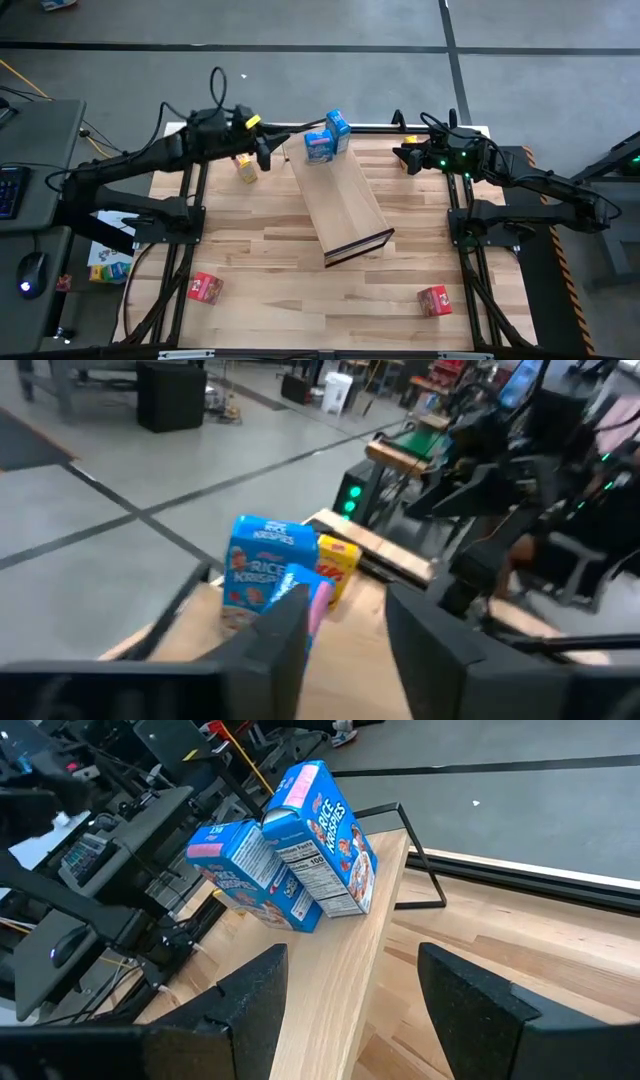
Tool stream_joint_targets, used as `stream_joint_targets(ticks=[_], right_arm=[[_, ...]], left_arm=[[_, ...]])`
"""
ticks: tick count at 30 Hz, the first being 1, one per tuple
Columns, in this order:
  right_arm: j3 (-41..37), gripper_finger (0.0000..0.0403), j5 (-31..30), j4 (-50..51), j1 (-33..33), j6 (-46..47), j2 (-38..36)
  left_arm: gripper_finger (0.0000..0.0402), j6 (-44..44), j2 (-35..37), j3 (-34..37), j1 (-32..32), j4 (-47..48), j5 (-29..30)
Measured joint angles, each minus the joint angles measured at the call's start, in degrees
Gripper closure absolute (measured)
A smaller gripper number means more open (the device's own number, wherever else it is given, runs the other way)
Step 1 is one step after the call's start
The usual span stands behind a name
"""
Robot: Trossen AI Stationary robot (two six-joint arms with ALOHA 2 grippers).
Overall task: Stack cereal on shelf
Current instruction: Put the blue cereal box on the shelf aligned with the other blue cereal box
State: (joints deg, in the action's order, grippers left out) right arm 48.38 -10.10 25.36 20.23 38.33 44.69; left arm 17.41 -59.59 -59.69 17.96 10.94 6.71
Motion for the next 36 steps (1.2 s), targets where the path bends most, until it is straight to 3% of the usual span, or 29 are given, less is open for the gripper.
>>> stream_joint_targets(ticks=[6, 12, 16, 21, 27, 36], right_arm=[[0.0, 0.0185, -0.4, 0.0, 0.0, -0.3, 0.0], [0.0, 0.0185, -0.4, 0.0, 0.0, -0.4, 0.0], [0.0, 0.0185, -0.4, 0.0, 0.0, -0.5, 0.0], [0.0, 0.0185, -0.5, 0.0, 0.0, -1.1, 0.0], [0.0, 0.0185, -0.5, 0.0, 0.0, -1.2, 0.0], [0.0, 0.0185, -0.5, 0.0, 0.0, -1.1, 0.0]], left_arm=[[0.0393, 6.3, -2.8, 3.1, -5.4, -2.9, 0.4], [0.0400, 13.2, -11.6, 3.2, -13.1, -5.9, 5.0], [0.0401, 15.0, -16.6, 3.2, -15.0, -6.6, 11.6], [0.0401, 15.6, -21.5, 3.2, -12.8, -7.0, 17.5], [0.0401, 19.4, -25.3, 3.2, -9.9, -11.7, 18.6], [0.0401, 18.4, -24.7, 3.2, -9.0, -9.2, 22.4]])
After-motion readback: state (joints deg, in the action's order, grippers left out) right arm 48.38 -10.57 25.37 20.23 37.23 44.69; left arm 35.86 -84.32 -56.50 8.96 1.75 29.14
